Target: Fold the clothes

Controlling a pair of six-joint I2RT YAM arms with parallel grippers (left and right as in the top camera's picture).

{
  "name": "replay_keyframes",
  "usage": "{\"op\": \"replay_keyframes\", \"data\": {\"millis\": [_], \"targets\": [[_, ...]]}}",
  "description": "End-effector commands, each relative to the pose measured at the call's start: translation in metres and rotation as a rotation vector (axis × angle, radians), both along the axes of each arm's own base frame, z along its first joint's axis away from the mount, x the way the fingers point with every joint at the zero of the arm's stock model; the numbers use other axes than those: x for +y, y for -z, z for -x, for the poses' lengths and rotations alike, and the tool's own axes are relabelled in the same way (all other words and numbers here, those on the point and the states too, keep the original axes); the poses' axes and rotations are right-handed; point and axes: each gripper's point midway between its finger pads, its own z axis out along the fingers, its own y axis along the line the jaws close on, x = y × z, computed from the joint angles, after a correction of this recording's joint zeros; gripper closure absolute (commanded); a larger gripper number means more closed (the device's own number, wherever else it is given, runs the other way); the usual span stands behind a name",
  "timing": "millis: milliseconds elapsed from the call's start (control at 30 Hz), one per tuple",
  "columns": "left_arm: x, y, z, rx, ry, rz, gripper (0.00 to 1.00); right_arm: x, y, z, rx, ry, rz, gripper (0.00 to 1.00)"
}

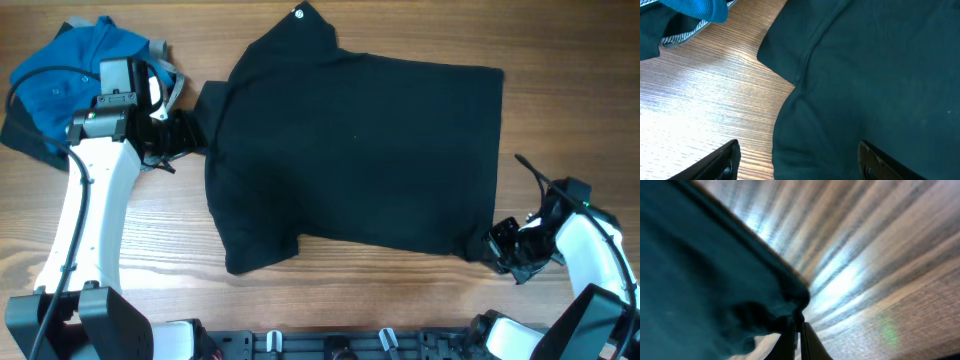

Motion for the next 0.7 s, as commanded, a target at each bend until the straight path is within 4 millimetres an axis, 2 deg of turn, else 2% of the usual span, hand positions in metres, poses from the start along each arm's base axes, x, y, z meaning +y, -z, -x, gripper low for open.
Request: {"op": "replay_keyframes", "data": {"millis": [0, 67, 167, 267, 333, 367, 400, 467, 533, 633, 667], "targets": [[0.002, 0.000, 0.000, 0.000, -0.017, 0.006, 0.25, 0.009, -0.010, -0.007, -0.046, -0.028, -0.055, 0.44], [0.002, 0.000, 0.000, 0.000, -0.017, 0.006, 0.25, 0.026, -0.016, -0.012, -0.099, -0.060, -0.150, 0.38], [0.002, 0.000, 0.000, 0.000, -0.017, 0.006, 0.25, 0.026, 0.000, 0.000, -0.024, -0.021, -0.092, 0.29], [0.002, 0.000, 0.000, 0.000, -0.017, 0.006, 0.25, 0.033, 0.020, 0.010, 0.002, 0.050, -0.085, 0.28], [0.002, 0.000, 0.000, -0.001, -0.017, 0.006, 0.25, 0.028, 0.024, 0.008, 0.003, 0.085, -0.056, 0.29], [0.002, 0.000, 0.000, 0.000, -0.017, 0.006, 0.25, 0.027, 0.025, 0.007, -0.003, 0.086, -0.053, 0.35], [0.002, 0.000, 0.000, 0.000, -0.017, 0.006, 0.25, 0.014, 0.024, 0.005, 0.006, 0.076, 0.016, 0.47], [0.001, 0.000, 0.000, 0.000, -0.017, 0.007, 0.25, 0.008, 0.017, -0.003, -0.019, 0.042, 0.036, 0.57], [0.001, 0.000, 0.000, 0.000, -0.017, 0.007, 0.25, 0.003, 0.007, -0.014, -0.045, 0.015, 0.050, 0.64], [0.002, 0.000, 0.000, -0.001, -0.017, 0.006, 0.25, -0.006, -0.010, -0.038, -0.137, -0.090, 0.077, 0.68], [0.002, 0.000, 0.000, -0.001, -0.016, 0.006, 0.25, -0.008, -0.018, -0.048, -0.182, -0.133, 0.079, 0.76]]}}
